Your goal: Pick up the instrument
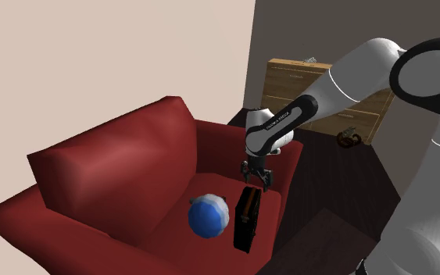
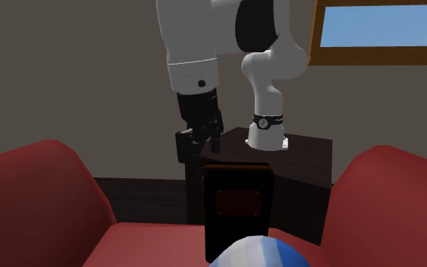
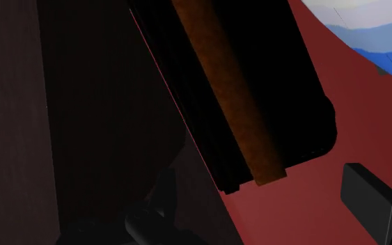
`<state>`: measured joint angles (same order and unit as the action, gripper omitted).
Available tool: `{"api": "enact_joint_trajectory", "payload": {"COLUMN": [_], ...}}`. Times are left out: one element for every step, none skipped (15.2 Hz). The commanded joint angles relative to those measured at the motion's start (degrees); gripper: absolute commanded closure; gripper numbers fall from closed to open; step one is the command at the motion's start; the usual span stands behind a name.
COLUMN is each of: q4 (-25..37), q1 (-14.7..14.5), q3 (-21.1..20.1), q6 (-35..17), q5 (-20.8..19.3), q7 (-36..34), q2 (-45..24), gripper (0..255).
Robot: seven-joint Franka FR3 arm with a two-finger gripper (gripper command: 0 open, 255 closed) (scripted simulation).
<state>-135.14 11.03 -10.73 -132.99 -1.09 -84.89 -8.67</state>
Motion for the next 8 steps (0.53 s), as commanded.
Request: {"api": "enact_joint_trajectory", "payload": {"q4": [0.06,0.0,-0.05,-0.09,-0.11,-0.11,-0.13,-0.14], "q1": [-0.16,-0.2,-0.24,-0.28,-0.31,-0.31,-0.31,-0.32], "q3": [0.05,0.11,0.17,0.24,0.28,0.28,0.27,0.26], "q6": [-1.47,-2.2,-2.93,-3.65,-4.06,-4.06,-3.98,-3.94], "q5": [-0.31,-0.5,-0.69,-0.89,-1.0,-1.0,-0.97,-0.96], "q7": [-0.7,-0.82,-0.95,-1.08,-1.15,-1.15,-1.15,-1.16], "q2": [-1.55,-2.23,-2.91,-3.61,-4.02,-4.02,-3.91,-3.86], "gripper": [0,0,0,0,0,0,255,255]}}
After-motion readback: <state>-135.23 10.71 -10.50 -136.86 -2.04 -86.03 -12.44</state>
